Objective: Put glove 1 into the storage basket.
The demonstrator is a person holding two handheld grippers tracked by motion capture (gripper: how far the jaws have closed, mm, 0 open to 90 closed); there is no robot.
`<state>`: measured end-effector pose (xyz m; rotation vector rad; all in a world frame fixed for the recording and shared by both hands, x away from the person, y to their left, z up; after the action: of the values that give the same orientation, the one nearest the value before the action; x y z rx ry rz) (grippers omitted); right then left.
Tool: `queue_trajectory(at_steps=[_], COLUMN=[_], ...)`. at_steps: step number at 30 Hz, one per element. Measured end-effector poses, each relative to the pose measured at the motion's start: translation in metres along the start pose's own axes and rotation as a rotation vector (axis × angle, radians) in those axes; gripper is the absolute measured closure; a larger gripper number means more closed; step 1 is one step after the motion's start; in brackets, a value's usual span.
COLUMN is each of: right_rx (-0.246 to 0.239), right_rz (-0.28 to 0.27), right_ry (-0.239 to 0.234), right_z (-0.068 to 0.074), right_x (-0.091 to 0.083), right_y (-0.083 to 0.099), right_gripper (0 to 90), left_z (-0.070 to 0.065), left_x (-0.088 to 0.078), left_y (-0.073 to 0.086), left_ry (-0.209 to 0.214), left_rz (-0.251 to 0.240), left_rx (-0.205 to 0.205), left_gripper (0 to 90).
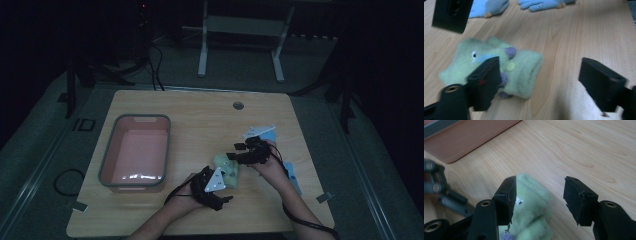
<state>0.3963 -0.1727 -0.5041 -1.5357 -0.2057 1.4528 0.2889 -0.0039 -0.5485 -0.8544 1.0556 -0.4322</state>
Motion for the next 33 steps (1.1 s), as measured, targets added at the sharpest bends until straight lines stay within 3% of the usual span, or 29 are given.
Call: queue_trajectory(at_steps=[4,6,9,11,14,17,18,22,24,26,30,33], right_rx=[0.012,0.052,0.069,0.077,0.125,0.139,0.140,0.157,0.149,0.136,0.153,0.160], right_rz=[0.025,0.026,0.049,0.058,0.101,0.113,0.115,0.122,0.128,0.133,0.128,0.114], right_ry=[-0.004,-0.042,-0.053,-0.058,-0.118,-0.129,-0.144,-0.164,-0.162,-0.157,-0.161,-0.160], right_z=[-0.004,-0.006,-0.009,-0.010,-0.014,-0.015,-0.015,-0.016,-0.015,-0.013,-0.013,-0.012], right_x=[0.011,0.017,0.028,0.031,0.043,0.046,0.048,0.049,0.050,0.051,0.051,0.048], right_y=[0.003,0.005,0.010,0.011,0.022,0.025,0.029,0.031,0.030,0.030,0.030,0.030], right_gripper=[41.4,40.8,39.3,39.1,39.1,39.0,41.6,48.2,51.7,53.6,58.2,63.9], left_z=[0.001,0.001,0.002,0.003,0.003,0.003,-0.001,-0.004,-0.006,-0.005,-0.005,-0.001], left_x=[0.007,0.010,0.016,0.019,0.020,0.021,0.023,0.025,0.029,0.030,0.031,0.028], left_y=[0.002,0.002,0.003,0.004,0.004,0.005,0.006,0.006,0.007,0.008,0.008,0.005], left_ry=[0.005,0.010,0.022,0.027,0.025,0.022,-0.007,-0.059,-0.106,-0.118,-0.157,-0.139], left_rz=[0.003,0.017,0.042,0.047,0.046,0.050,0.065,0.082,0.106,0.099,0.114,0.116], left_rx=[0.032,0.046,0.065,0.071,0.069,0.076,0.124,0.162,0.201,0.198,0.233,0.193], left_gripper=[30.0,32.8,37.3,38.1,39.9,40.2,40.5,46.3,48.3,51.0,61.1,69.6])
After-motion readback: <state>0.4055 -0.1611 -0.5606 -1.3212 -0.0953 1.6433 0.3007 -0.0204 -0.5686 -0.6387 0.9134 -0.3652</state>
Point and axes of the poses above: each handheld gripper's, and its own axes: x roughly forward along the jaws, y roughly out of its underside, z roughly to its left, the point moved 2 cm from there along x, roughly forward along the jaws, and after that the axes turned 5 degrees about -y, right-handed, at the moved point
